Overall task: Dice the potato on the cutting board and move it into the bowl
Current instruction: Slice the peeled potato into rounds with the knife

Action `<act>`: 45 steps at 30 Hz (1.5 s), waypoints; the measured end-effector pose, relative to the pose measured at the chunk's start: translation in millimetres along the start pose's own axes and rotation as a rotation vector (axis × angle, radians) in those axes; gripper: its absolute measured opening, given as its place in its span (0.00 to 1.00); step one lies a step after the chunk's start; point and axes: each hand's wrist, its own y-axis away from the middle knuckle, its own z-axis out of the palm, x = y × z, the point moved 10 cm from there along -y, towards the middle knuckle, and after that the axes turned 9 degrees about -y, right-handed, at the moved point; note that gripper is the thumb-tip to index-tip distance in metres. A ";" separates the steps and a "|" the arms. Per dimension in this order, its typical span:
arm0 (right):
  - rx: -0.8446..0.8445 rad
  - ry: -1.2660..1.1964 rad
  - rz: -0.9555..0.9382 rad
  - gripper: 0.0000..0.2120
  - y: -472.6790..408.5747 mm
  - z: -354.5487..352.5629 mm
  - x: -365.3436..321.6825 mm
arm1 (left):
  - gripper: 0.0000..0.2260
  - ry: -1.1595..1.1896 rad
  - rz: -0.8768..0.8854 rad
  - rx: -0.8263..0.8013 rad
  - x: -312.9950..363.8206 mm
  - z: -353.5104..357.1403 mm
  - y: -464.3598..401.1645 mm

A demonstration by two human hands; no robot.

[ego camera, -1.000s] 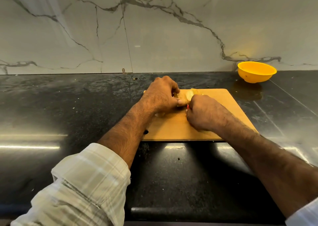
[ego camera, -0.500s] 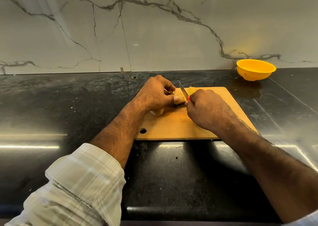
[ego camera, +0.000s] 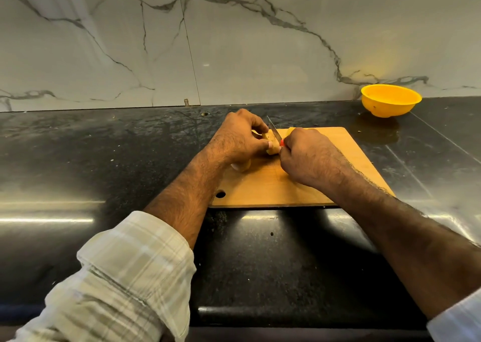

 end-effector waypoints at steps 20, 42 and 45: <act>-0.103 0.139 -0.022 0.12 16.0 10.7 6.3 | 0.15 0.053 -0.034 -0.010 -9.7 1.7 -3.1; -0.046 0.025 0.016 0.12 4.7 1.2 -11.7 | 0.14 0.145 -0.032 0.002 -9.1 1.6 0.2; -0.056 0.064 -0.002 0.13 2.5 0.1 -17.9 | 0.13 0.130 -0.030 0.004 -9.8 1.2 -0.3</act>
